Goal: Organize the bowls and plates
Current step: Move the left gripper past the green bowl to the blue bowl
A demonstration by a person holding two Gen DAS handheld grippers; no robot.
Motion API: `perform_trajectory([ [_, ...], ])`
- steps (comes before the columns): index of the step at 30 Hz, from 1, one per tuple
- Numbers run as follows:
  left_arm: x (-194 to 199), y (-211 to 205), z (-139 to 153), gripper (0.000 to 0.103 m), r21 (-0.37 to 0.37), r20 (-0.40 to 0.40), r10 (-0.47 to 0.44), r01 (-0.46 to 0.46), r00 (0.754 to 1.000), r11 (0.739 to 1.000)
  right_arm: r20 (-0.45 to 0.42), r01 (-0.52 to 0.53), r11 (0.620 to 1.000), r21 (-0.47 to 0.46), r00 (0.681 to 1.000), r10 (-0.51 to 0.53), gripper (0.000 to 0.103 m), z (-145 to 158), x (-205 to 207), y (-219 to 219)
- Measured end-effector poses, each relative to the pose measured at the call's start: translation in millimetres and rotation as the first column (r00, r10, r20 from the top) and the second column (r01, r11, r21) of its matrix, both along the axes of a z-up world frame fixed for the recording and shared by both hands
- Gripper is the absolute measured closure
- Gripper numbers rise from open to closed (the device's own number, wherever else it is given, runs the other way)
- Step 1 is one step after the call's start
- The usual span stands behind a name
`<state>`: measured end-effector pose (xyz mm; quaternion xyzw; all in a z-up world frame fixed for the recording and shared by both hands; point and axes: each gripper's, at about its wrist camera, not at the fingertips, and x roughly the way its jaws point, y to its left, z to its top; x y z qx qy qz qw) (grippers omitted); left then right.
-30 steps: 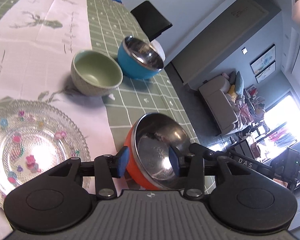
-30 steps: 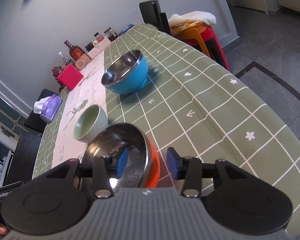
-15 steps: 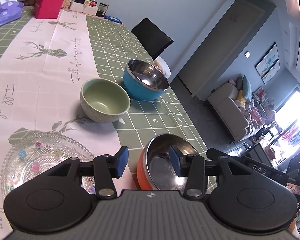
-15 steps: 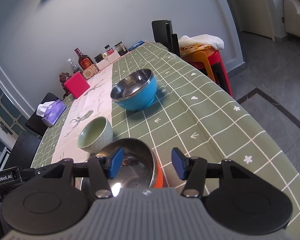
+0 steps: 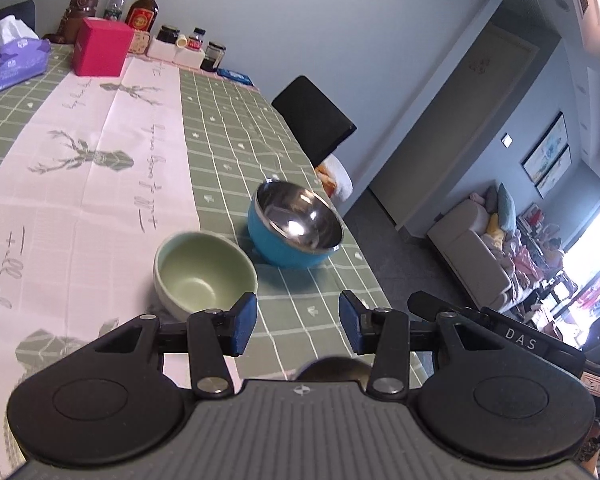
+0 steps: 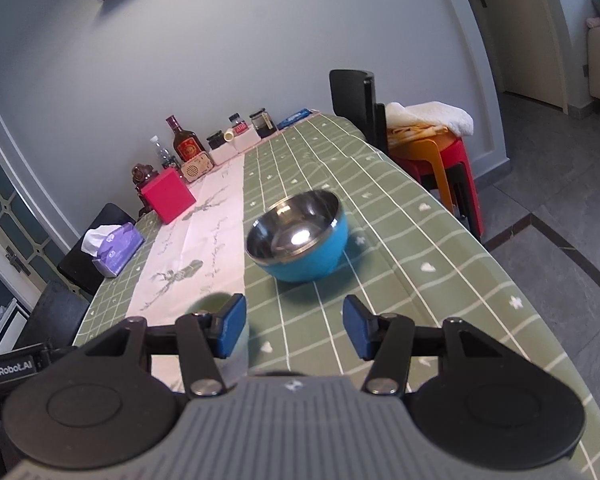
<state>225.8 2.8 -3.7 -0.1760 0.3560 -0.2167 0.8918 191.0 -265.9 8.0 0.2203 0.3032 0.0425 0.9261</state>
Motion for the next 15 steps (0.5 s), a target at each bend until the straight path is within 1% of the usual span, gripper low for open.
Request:
perform_trajectory([
  [6,25,-11,2,0.052,0.056,0.005,0.023,-0.023,1.000,0.998,0.008,-0.002,1.000,-0.011,1.000,0.003,0.050,7,32,3],
  [11,46,-18,3,0.052,0.072,-0.004,0.045,-0.045,0.999,0.996,-0.021,-0.001,1.000,-0.024,1.000,0.001,0.050,4,61,3],
  [15,66,-22,0,0.052,0.078,-0.040,0.044,-0.041,0.998,0.996,-0.065,0.014,1.000,-0.001,0.998,-0.014,0.050,-3,81,-1],
])
